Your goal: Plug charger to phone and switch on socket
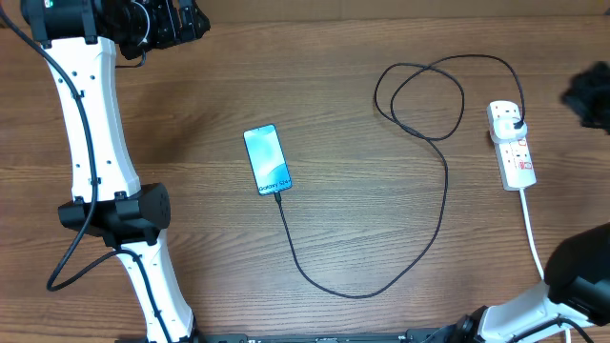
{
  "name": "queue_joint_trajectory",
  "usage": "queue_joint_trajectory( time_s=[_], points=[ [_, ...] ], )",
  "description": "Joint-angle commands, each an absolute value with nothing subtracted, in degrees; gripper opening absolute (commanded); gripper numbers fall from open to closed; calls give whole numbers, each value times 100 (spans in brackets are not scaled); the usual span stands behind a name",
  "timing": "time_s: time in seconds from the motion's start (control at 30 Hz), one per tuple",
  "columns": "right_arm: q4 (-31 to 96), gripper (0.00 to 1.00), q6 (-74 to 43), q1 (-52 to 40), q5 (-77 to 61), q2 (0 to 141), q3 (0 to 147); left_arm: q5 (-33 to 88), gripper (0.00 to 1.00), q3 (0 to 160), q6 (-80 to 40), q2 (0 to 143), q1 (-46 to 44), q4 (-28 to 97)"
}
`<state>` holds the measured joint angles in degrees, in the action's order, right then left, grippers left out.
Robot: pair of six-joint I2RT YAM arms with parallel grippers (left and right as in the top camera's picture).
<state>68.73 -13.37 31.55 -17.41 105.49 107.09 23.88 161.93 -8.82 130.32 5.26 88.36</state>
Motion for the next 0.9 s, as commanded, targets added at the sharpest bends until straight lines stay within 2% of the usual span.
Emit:
queue_joint_trajectory(
  time_s=[0.0, 0.3, 0.87],
  points=[
    [6639, 4, -1653, 3535, -1570, 10589, 10409, 2338, 100, 16199, -836, 12964, 513, 8840],
    [5994, 4, -1599, 3778, -1597, 11021, 9784, 2335, 100, 16199, -834, 12964, 513, 8842],
    [5723, 4, -1328, 3669, -2150, 12108, 9771, 2335, 100, 16199, -836, 12964, 513, 8840]
  ],
)
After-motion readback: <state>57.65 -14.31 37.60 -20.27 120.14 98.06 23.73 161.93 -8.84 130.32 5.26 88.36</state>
